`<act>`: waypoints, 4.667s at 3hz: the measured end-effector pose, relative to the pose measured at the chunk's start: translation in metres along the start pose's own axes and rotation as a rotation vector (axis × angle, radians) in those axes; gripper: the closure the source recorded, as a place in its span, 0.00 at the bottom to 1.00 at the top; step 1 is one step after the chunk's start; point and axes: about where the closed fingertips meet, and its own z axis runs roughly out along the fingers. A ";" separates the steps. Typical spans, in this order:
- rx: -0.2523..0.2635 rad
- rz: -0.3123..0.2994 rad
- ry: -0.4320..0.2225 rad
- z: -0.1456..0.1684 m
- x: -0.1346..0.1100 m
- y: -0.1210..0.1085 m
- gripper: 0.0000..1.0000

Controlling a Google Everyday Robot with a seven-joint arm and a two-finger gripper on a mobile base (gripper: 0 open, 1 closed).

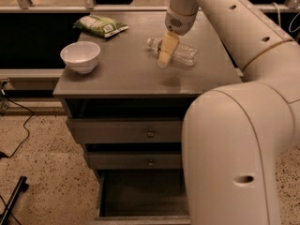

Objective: Place water bottle into bottom drawer

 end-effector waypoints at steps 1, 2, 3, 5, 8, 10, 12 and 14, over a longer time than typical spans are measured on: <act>-0.027 0.022 -0.003 0.019 0.000 -0.006 0.00; -0.065 0.025 -0.039 0.032 -0.001 -0.008 0.15; -0.111 0.006 -0.088 0.038 -0.003 -0.003 0.37; -0.192 -0.148 -0.232 0.016 -0.021 0.023 0.85; -0.037 -0.452 -0.325 -0.072 0.034 0.083 1.00; 0.050 -0.375 -0.195 -0.057 0.156 0.129 1.00; -0.016 -0.367 -0.153 -0.025 0.178 0.152 1.00; -0.052 -0.364 -0.214 0.092 0.190 0.216 1.00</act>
Offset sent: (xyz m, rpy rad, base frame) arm 0.0136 -0.0039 -0.0322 0.1240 0.1078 0.0193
